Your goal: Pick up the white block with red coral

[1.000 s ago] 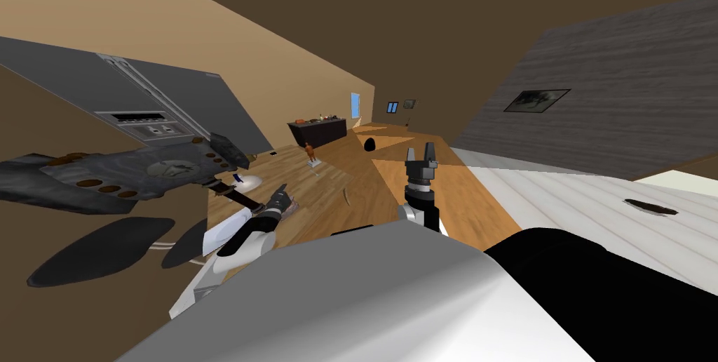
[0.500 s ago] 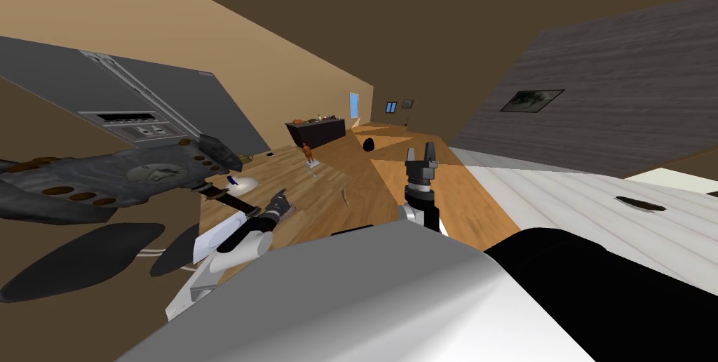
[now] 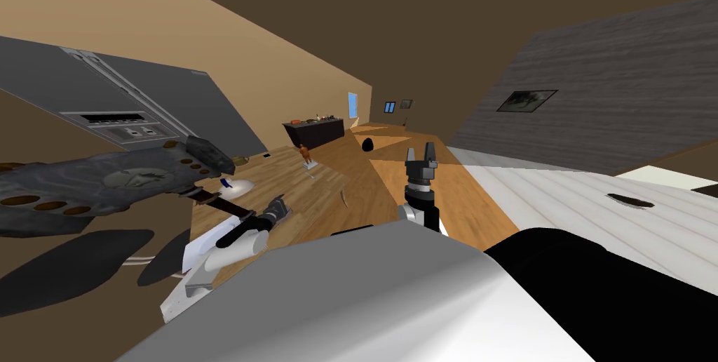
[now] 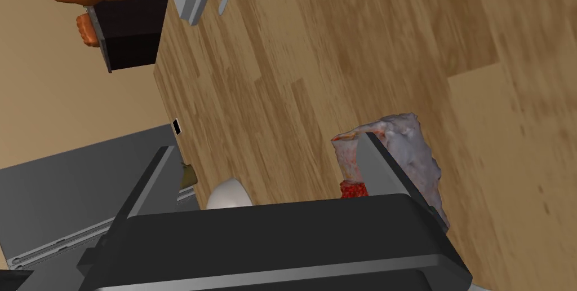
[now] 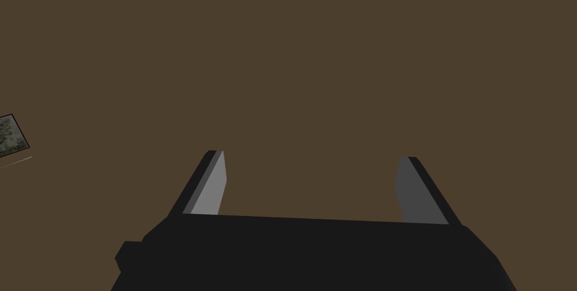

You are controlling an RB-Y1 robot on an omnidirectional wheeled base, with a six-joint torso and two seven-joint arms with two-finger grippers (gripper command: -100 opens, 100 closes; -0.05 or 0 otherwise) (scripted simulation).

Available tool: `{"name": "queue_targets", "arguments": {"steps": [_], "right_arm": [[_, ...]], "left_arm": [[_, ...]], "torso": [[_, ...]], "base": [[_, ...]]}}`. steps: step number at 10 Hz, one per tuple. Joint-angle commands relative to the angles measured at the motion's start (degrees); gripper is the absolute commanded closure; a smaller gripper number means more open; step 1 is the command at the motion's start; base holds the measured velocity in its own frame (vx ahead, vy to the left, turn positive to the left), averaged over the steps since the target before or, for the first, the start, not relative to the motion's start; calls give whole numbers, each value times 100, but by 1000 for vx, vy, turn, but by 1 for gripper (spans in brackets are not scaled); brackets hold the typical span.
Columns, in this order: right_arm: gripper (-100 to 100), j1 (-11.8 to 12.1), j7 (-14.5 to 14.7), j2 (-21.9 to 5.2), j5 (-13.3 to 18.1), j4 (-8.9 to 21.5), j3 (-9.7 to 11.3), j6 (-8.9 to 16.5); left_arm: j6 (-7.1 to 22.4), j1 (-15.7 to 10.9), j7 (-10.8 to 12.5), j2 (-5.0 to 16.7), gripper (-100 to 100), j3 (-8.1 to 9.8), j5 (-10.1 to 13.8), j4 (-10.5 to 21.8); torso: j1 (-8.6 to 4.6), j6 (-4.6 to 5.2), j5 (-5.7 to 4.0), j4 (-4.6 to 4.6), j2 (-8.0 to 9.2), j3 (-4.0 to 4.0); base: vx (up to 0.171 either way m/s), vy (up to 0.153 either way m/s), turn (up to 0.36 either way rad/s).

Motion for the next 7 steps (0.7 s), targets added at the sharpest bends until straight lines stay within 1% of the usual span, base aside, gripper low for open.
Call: {"name": "queue_targets", "arguments": {"steps": [1, 2, 3, 4, 5, 6, 7], "right_arm": [[0, 0, 0, 0, 0, 0, 0, 0], [0, 0, 0, 0, 0, 0, 0, 0], [0, 0, 0, 0, 0, 0, 0, 0], [0, 0, 0, 0, 0, 0, 0, 0], [0, 0, 0, 0, 0, 0, 0, 0], [0, 0, 0, 0, 0, 0, 0, 0], [0, 0, 0, 0, 0, 0, 0, 0]], "left_arm": [[180, -15, 49, 60, -100, 26, 67, 82], [391, -73, 134, 172, -100, 73, 184, 256], [444, -73, 134, 172, -100, 73, 184, 256], [694, -130, 218, 287, -100, 120, 300, 430], [864, -186, 300, 403, -100, 166, 413, 597], [959, -186, 300, 403, -100, 166, 413, 601], [1206, -240, 379, 520, -100, 210, 523, 766]], "torso": [[0, 0, 0, 0, 0, 0], [0, -1, 0, 0, 2, 1], [-2, -1, -1, 0, 1, 0], [-1, -1, -1, 0, 1, 1], [-1, -1, -1, 0, 0, 0], [-4, 0, -1, -1, -3, -2], [-3, -2, -1, 0, 0, 0]], "base": [[22, -19, -21], [26, -24, -33], [25, -19, -16], [29, -22, -32], [37, -33, -55], [28, -24, -19], [28, -19, -27]]}}
